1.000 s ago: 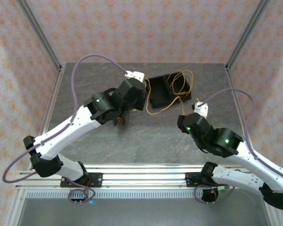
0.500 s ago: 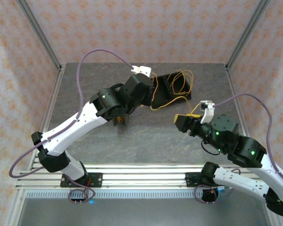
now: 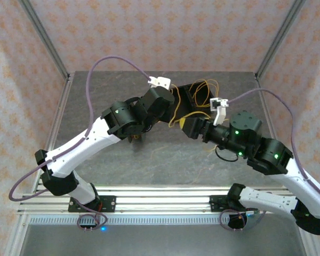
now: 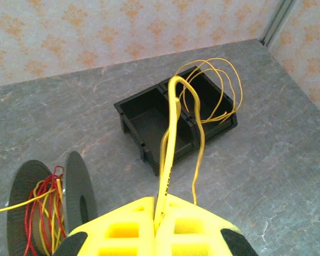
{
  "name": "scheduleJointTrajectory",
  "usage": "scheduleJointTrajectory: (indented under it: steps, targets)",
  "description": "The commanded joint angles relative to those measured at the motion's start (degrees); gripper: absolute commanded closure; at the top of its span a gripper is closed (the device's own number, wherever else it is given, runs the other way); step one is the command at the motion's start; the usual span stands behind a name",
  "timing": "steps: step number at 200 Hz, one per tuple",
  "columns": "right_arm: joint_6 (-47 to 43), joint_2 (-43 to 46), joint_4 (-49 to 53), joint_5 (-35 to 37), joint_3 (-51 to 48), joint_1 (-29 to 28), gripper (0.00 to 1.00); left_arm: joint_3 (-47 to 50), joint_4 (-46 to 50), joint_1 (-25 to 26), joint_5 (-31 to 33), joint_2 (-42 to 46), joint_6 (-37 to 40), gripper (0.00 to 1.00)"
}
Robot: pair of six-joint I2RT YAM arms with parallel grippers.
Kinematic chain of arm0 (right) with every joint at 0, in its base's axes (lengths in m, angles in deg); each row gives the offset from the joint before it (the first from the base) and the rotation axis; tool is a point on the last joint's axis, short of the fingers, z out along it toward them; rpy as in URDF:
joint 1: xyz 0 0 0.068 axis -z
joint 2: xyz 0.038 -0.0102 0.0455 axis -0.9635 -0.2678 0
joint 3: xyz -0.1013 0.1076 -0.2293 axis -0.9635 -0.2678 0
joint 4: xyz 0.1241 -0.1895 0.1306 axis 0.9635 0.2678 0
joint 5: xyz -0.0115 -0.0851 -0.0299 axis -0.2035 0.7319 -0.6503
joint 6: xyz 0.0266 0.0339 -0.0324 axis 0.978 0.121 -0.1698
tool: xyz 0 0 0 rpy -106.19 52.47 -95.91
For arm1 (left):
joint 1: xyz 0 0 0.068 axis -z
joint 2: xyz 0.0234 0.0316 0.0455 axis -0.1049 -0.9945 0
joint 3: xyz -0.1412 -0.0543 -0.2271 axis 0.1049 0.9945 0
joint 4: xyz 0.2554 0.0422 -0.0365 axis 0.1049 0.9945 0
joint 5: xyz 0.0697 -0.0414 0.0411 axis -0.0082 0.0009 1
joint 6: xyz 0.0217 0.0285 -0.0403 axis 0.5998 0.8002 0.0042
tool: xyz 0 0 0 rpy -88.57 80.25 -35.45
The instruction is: Wrap the cables
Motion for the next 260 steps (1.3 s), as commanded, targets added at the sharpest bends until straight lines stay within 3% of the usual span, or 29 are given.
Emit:
scheduleJointTrajectory:
  steps: [1, 35, 86, 107, 122, 141, 162, 183, 205, 232, 260]
  targets:
    - [3.01, 2.08, 8.95, 5.43, -5.35, 0.23, 0.16, 0.48, -0.26, 0.43, 3.58, 2.62, -1.02, 1.0]
    - [4.15, 3.38, 9.57, -1.77, -14.4, 0.28, 0.04, -1.42, 0.15, 0.44, 5.86, 2.45, 0.41, 1.0]
    - [10.95, 15.21, 22.04, 22.43, -13.42, 0.24, 0.01, 0.24, 1.57, 0.1, 10.09, 5.44, 2.27, 1.0]
    - [13.35, 20.18, 22.37, 29.08, -13.16, 0.23, 0.01, 1.16, 2.15, -0.07, 9.77, 6.19, 2.26, 1.0]
    - [12.42, 23.47, 19.58, 30.06, -13.69, 0.24, 0.01, 1.2, 3.26, -0.25, 10.3, 6.34, 2.04, 1.0]
    - [9.27, 24.63, 16.83, 28.22, -12.66, 0.3, 0.01, 1.27, 3.69, -0.47, 9.9, 6.64, 1.95, 1.0]
    - [3.53, 21.15, 11.63, 20.31, -10.01, 0.26, 0.08, 0.51, 3.72, -0.53, 6.99, 6.34, 2.02, 1.0]
    - [-0.8, 13.65, 4.89, 8.92, -7.18, 0.28, 0.13, -0.46, 3.85, -0.48, 2.43, 5.93, 1.95, 1.0]
    - [-4.63, 2.83, 3.71, 2.13, -1.06, 0.23, 0.17, -0.86, 4.3, -0.51, -1.49, 6.41, 1.16, 1.0]
    - [-7.03, -7.95, 1.63, -2.46, 4.15, 1.41, 0.33, -0.63, 4.42, -0.53, -6.2, 8.35, 0.22, 1.0]
    - [-5.13, -15.47, -6.45, -16.94, 5.44, 8.08, 0.46, -0.45, 4.16, -0.51, -11.23, 10.32, -0.43, 1.0]
